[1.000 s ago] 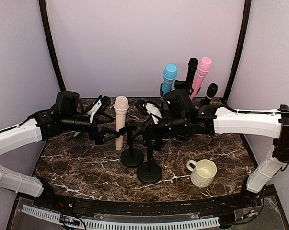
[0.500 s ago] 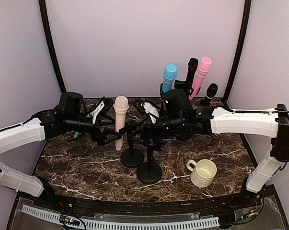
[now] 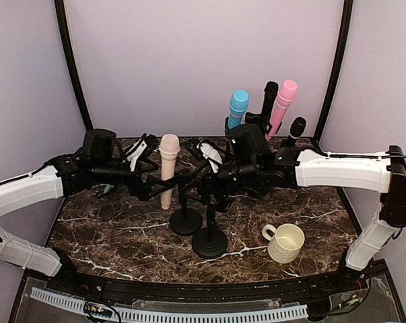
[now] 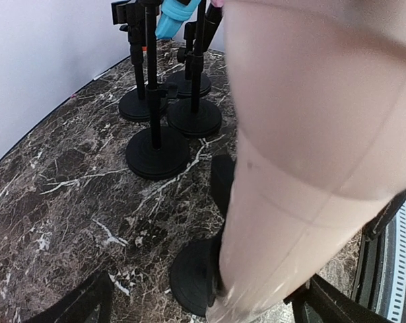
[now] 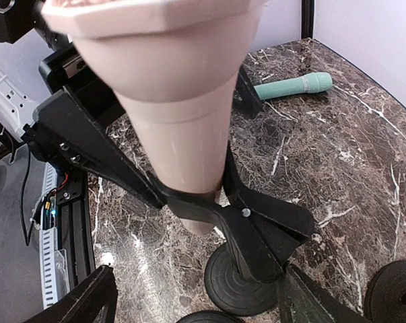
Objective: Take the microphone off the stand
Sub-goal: Adjust the microphone on the microphone stand, then hold the microphone on the microphone stand.
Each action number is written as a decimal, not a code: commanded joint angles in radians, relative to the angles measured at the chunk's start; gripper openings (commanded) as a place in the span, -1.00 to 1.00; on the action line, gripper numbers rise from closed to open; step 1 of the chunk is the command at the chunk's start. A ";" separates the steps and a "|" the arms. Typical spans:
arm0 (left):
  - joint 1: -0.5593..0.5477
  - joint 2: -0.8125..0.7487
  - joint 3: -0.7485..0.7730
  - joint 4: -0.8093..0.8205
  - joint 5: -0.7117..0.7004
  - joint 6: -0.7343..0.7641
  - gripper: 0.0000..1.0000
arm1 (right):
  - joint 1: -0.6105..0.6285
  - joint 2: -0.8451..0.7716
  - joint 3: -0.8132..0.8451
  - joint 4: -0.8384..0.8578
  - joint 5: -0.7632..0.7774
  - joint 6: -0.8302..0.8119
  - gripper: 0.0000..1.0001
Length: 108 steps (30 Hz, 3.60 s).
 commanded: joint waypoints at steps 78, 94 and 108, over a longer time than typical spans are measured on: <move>0.083 0.099 0.142 0.118 0.291 0.017 -0.21 | -0.010 0.089 0.077 0.085 0.044 -0.101 0.26; 0.081 0.112 0.127 0.231 0.278 -0.017 0.58 | -0.013 0.086 0.055 0.144 0.025 -0.071 0.24; 0.075 0.128 0.146 0.320 0.322 -0.069 0.58 | -0.015 0.082 0.038 0.163 0.029 -0.066 0.25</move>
